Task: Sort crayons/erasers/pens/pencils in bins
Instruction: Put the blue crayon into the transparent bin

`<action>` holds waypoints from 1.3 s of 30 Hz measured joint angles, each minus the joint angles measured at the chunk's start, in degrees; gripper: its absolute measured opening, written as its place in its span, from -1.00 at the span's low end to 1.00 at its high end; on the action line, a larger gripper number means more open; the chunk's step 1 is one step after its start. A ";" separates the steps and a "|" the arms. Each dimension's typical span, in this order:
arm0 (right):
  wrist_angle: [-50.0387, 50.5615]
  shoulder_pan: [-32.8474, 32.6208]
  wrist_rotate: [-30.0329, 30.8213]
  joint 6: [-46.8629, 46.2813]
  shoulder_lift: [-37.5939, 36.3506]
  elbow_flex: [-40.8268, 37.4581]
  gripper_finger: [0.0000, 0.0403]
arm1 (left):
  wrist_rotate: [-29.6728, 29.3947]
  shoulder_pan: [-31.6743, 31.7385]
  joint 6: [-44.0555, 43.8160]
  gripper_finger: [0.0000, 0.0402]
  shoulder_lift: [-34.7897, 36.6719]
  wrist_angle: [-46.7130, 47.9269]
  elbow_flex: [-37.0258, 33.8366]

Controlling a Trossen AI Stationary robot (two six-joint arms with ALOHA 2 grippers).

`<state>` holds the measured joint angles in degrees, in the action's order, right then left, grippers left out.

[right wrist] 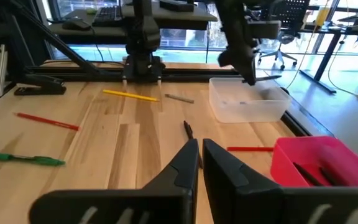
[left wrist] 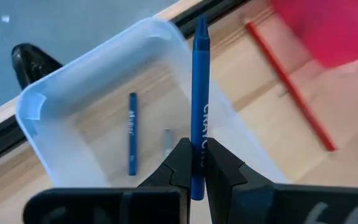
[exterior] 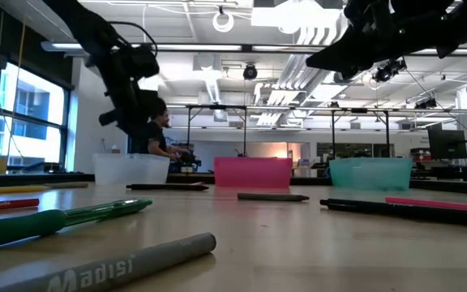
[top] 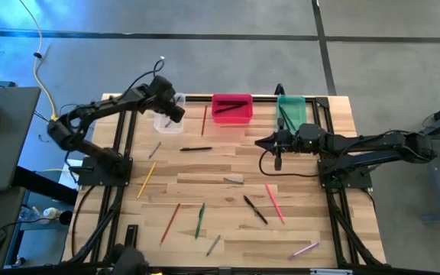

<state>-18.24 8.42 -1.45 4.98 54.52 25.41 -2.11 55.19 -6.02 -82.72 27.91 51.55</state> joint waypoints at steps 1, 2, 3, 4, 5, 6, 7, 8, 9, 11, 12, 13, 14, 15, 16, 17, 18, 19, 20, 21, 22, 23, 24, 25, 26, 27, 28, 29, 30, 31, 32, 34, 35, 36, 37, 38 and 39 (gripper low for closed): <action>0.00 -0.21 0.00 0.01 0.00 0.00 -0.92 | 0.04 0.46 0.64 -0.97 -1.26 0.92 0.97; 0.00 -0.45 0.02 0.01 0.00 0.00 -0.92 | 0.07 0.86 1.20 -0.97 -2.47 1.98 1.96; 0.00 -0.72 0.02 0.01 0.00 0.00 -0.92 | 0.08 1.17 1.67 -0.97 -3.55 2.96 2.86; 0.00 -1.00 0.01 0.03 0.00 0.00 -0.92 | 0.11 1.42 2.09 -0.97 -4.47 3.85 3.68; 0.00 -1.16 0.00 0.11 0.00 0.00 -0.92 | 0.12 1.57 2.29 -0.97 -5.38 4.51 4.41; 0.00 -1.39 0.00 0.25 0.00 0.00 -0.92 | 0.16 1.76 2.62 -0.97 -6.20 5.13 5.08; 0.00 -1.59 0.00 0.29 0.00 0.00 -0.92 | 0.17 1.88 2.81 -0.97 -6.93 5.81 5.62; 0.00 -1.72 0.00 0.41 0.00 0.00 -0.92 | 0.15 2.03 2.82 -0.97 -7.53 6.33 5.98; 0.00 -1.77 0.00 0.49 0.00 0.01 -0.92 | 0.13 2.20 2.84 -0.97 -8.14 6.73 6.32; 0.00 -1.79 0.00 0.63 0.00 0.00 -0.92 | 0.11 2.24 2.84 -0.97 -9.22 7.52 6.71; 0.00 -1.79 0.01 0.62 0.00 0.00 -0.92 | 0.11 2.33 2.84 -0.97 -9.72 7.88 6.75; 0.00 -1.79 0.23 0.63 0.00 0.00 -0.92 | 0.11 2.48 2.84 -0.97 -10.21 7.93 6.75; 0.00 -1.79 0.81 0.64 0.00 0.00 -0.92 | 0.12 2.58 2.84 -0.97 -10.61 7.93 6.75; 0.00 -1.79 1.25 0.67 0.00 0.00 -0.92 | 0.12 2.59 2.84 -0.97 -10.98 7.97 6.75; 0.00 -1.79 1.54 0.66 0.00 0.00 -0.92 | 0.11 2.61 2.83 -0.97 -11.33 7.93 6.75; 0.00 -1.79 1.65 0.82 0.00 0.00 -0.92 | 0.11 2.61 2.82 -0.97 -11.69 7.93 6.75; 0.00 -1.83 1.75 1.06 0.00 0.00 -0.92 | 0.10 2.61 2.80 -0.97 -11.97 7.95 6.75; 0.00 -1.87 1.75 1.08 0.00 0.00 -0.92 | 0.08 2.61 2.79 -0.97 -12.16 7.92 6.75; 0.00 -1.97 1.75 1.08 0.00 0.00 -0.92 | 0.02 2.61 2.78 -0.97 -12.32 7.92 6.75; 0.00 -2.13 1.76 1.12 0.00 0.00 -0.92 | -0.02 2.61 2.76 -0.97 -12.43 7.92 6.75; 0.00 -2.28 1.77 1.38 0.00 0.00 -0.92 | -0.11 2.61 2.75 -0.97 -12.53 7.94 6.75; 0.00 -2.47 1.77 1.47 0.00 0.00 -0.92 | -0.39 2.61 2.74 -0.97 -12.54 7.92 6.75; 0.00 -2.58 1.77 1.50 0.00 0.00 -0.92 | -0.63 2.61 2.62 -0.97 -12.54 7.91 6.75; 0.00 -2.60 1.75 1.52 0.00 0.00 -0.92 | -0.84 2.61 2.62 -0.95 -12.54 7.91 6.75; 0.00 -2.60 1.75 1.54 0.00 0.00 -0.92 | -0.99 2.62 2.64 -0.94 -12.54 7.92 6.75; 0.00 -2.60 1.75 1.54 0.00 0.00 -0.92 | -1.07 2.68 2.62 -0.94 -12.54 7.92 6.75; 0.00 -2.60 1.75 1.52 0.00 0.00 -0.92 | -1.03 2.78 2.62 -0.93 -12.54 7.90 6.75; 0.00 -2.60 1.75 1.52 0.00 0.00 -0.92 | -0.80 2.91 2.62 -0.93 -12.54 7.92 6.75; 0.00 -2.60 1.76 1.55 0.00 0.00 -0.92 | -0.47 3.04 2.59 -0.93 -12.54 7.92 6.75; 0.00 -2.60 1.76 1.59 0.00 0.00 -0.92 | -0.29 3.14 2.27 -0.92 -12.54 7.90 6.75; 0.00 -2.60 1.75 1.60 0.00 0.00 -0.92 | -0.24 3.29 2.02 -0.92 -12.54 7.94 6.75; 0.00 -2.60 1.75 1.61 0.00 0.00 -0.92 | -0.22 3.41 2.07 -0.89 -12.54 8.55 6.75; 0.00 -2.60 1.75 1.61 0.00 0.00 -0.92 | -0.18 3.48 2.46 -0.87 -12.54 8.86 6.74; 0.00 -2.60 1.75 1.64 0.00 0.00 -0.92 | -0.09 3.61 2.85 -0.85 -12.54 9.00 6.73; 0.00 -2.60 1.75 1.71 0.00 0.00 -0.92 | -0.01 3.68 3.08 -0.83 -12.54 8.99 6.73; 0.00 -2.60 1.75 1.71 0.00 0.00 -0.92 | -0.02 3.68 3.05 -0.83 -12.54 8.93 6.70; 0.00 -2.60 1.75 1.71 0.00 0.00 -0.92 | -0.02 3.70 2.87 -0.83 -12.54 8.68 6.54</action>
<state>-18.24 5.82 0.30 6.70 54.52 25.41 -2.13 58.89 -3.15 -95.26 36.59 58.09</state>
